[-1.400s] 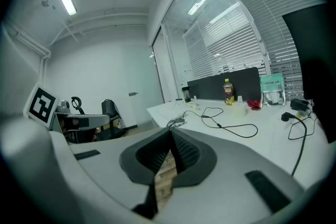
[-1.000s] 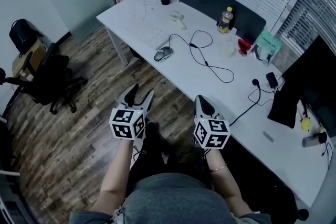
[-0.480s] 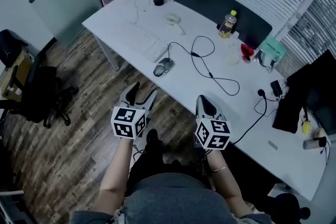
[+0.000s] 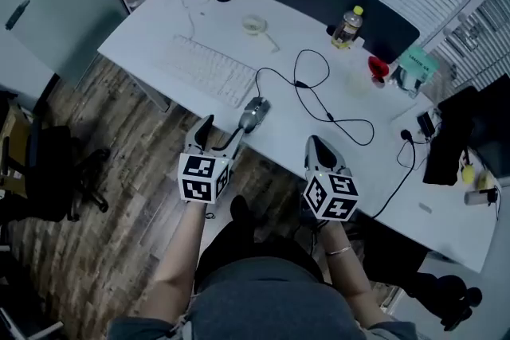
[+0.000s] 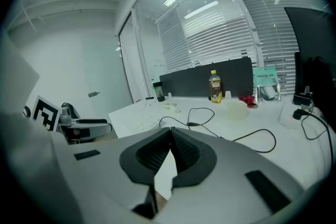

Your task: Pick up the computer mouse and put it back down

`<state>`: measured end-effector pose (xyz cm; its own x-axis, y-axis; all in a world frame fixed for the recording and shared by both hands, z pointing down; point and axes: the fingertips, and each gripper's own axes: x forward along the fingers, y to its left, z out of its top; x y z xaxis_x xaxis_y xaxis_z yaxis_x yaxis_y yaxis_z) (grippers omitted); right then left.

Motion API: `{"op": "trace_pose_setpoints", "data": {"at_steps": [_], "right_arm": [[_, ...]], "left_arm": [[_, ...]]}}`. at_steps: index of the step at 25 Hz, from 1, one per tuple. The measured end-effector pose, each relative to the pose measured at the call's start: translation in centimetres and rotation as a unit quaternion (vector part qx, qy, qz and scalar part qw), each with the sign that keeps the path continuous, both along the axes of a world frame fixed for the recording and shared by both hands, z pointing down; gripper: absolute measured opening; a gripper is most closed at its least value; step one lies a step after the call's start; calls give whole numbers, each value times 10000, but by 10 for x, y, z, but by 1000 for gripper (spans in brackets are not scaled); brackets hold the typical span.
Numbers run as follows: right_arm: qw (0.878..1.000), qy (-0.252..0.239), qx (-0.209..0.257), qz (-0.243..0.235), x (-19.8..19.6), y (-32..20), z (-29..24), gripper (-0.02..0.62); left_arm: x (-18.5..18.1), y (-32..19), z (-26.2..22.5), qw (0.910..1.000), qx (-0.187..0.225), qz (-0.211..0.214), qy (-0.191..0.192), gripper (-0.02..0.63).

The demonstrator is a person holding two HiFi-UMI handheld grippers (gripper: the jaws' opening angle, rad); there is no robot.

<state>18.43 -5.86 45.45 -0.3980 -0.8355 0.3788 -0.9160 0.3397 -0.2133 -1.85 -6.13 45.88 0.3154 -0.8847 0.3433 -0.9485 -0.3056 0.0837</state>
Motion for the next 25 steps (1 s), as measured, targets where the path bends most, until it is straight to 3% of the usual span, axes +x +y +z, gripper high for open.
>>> {"op": "trace_pose_setpoints", "data": {"at_steps": [11, 25], "right_arm": [[9959, 67, -106, 896, 17, -16, 3, 8], [9914, -23, -373, 1255, 40, -19, 19, 8]], "left_arm": [[15, -39, 33, 9961, -425, 772, 33, 311], [42, -67, 72, 9901, -965, 999, -223, 311]]}}
